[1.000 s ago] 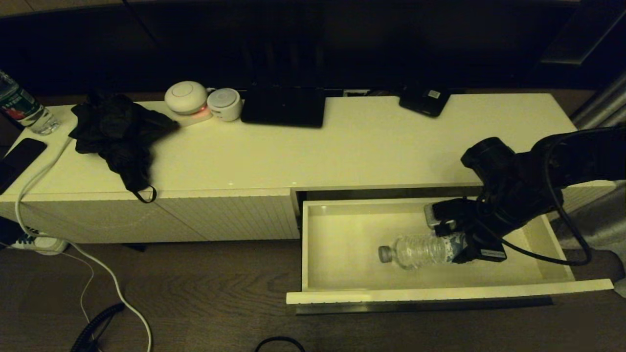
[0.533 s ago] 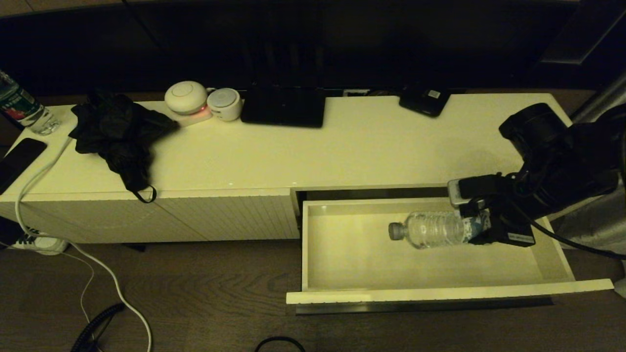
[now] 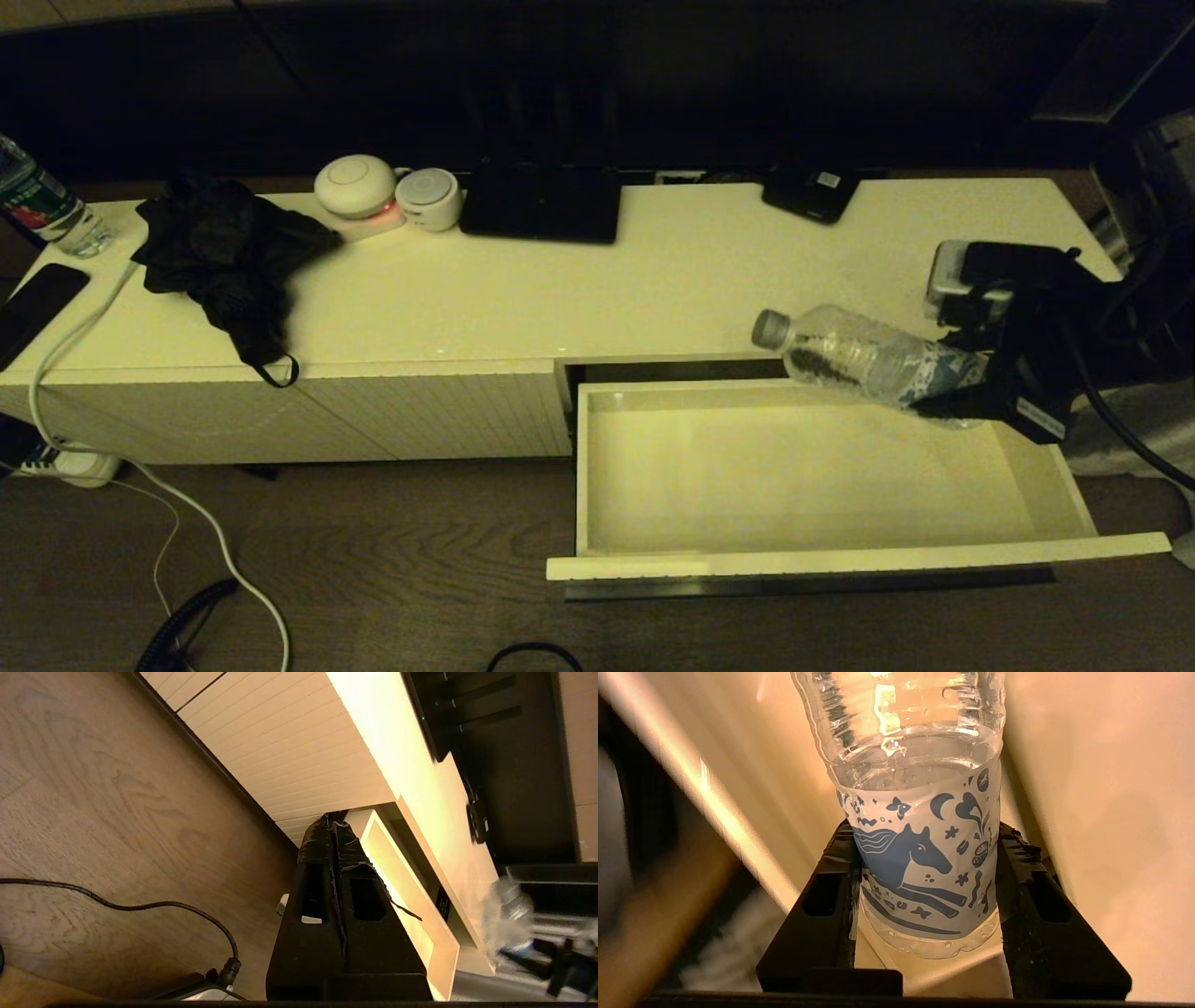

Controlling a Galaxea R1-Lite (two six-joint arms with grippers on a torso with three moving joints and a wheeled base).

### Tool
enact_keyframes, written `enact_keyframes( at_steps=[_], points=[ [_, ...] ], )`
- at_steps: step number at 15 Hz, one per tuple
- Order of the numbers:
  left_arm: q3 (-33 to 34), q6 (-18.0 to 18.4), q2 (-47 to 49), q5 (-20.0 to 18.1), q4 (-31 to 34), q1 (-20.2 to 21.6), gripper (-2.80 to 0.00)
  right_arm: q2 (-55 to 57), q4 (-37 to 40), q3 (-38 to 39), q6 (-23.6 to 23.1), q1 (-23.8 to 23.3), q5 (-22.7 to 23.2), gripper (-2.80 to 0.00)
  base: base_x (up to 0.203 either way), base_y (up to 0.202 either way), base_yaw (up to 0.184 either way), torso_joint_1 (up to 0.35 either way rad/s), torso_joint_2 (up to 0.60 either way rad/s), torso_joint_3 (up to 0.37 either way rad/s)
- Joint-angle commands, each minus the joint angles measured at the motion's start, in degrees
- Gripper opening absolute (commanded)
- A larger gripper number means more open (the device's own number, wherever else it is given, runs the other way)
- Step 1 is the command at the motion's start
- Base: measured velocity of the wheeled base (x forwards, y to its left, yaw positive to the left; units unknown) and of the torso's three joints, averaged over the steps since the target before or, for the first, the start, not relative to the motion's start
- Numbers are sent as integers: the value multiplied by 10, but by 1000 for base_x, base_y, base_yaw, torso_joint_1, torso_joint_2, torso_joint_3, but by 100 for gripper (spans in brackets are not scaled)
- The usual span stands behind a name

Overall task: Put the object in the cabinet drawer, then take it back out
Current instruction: Take the mineral water out of the drawer and put it on the table

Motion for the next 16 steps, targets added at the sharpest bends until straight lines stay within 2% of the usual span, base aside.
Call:
enact_keyframes(
  at_steps=[1,3,4,7,10,12,16],
  points=[
    [0,-3,-1,0,0,0,-280,-27,-68,5,134,22,-4,-280,0,0,0,0,0,0],
    [0,-3,-1,0,0,0,-280,-25,-149,4,228,43,-25,-280,0,0,0,0,0,0],
    [0,-3,-1,0,0,0,-280,-18,-188,3,269,48,-52,-280,0,0,0,0,0,0],
    [0,-3,-1,0,0,0,-280,18,-301,2,355,50,-121,-280,0,0,0,0,0,0],
    [0,-3,-1,0,0,0,-280,63,-397,13,431,55,-219,-280,0,0,0,0,0,0],
    [0,-3,-1,0,0,0,-280,91,-455,32,457,55,-261,-280,0,0,0,0,0,0],
    [0,-3,-1,0,0,0,-280,172,-642,75,463,53,-340,-280,0,0,0,0,0,0]
  ],
)
